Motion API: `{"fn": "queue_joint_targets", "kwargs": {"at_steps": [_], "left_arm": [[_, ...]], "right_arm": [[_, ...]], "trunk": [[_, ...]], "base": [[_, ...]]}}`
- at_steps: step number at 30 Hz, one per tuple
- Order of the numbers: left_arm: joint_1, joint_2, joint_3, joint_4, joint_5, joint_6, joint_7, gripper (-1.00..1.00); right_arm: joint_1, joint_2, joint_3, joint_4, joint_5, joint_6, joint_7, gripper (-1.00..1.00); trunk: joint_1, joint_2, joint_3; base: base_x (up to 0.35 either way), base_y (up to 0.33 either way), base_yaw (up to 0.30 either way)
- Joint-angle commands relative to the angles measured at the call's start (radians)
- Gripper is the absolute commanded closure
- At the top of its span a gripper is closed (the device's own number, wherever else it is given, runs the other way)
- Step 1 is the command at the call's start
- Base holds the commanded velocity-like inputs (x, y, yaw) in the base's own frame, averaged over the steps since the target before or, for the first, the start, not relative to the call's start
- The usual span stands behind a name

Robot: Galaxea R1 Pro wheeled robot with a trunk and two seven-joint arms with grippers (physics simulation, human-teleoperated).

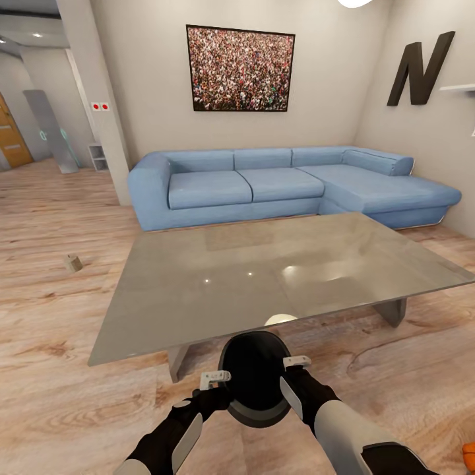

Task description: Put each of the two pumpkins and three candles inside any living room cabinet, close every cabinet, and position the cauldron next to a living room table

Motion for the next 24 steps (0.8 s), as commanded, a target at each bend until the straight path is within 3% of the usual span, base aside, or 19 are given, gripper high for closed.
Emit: {"fn": "queue_joint_targets", "kwargs": {"at_steps": [1, 17, 24], "left_arm": [[0.0, 0.0, 0.027, 0.001, 0.043, 0.004, 0.004, 1.0], [0.0, 0.0, 0.027, 0.001, 0.044, 0.004, 0.004, 1.0], [0.0, 0.0, 0.027, 0.001, 0.072, 0.004, 0.004, 1.0]], "right_arm": [[-0.001, 0.001, -0.013, -0.005, -0.016, -0.058, 0.025, 1.0], [-0.001, 0.001, -0.013, -0.005, -0.017, -0.058, 0.025, 1.0], [-0.001, 0.001, -0.013, -0.005, -0.017, -0.058, 0.025, 1.0]], "trunk": [[0.0, -0.001, -0.001], [0.0, -0.001, -0.001], [0.0, -0.001, -0.001]], "base": [[0.0, 0.0, 0.0], [0.0, 0.0, 0.0], [0.0, 0.0, 0.0]]}}
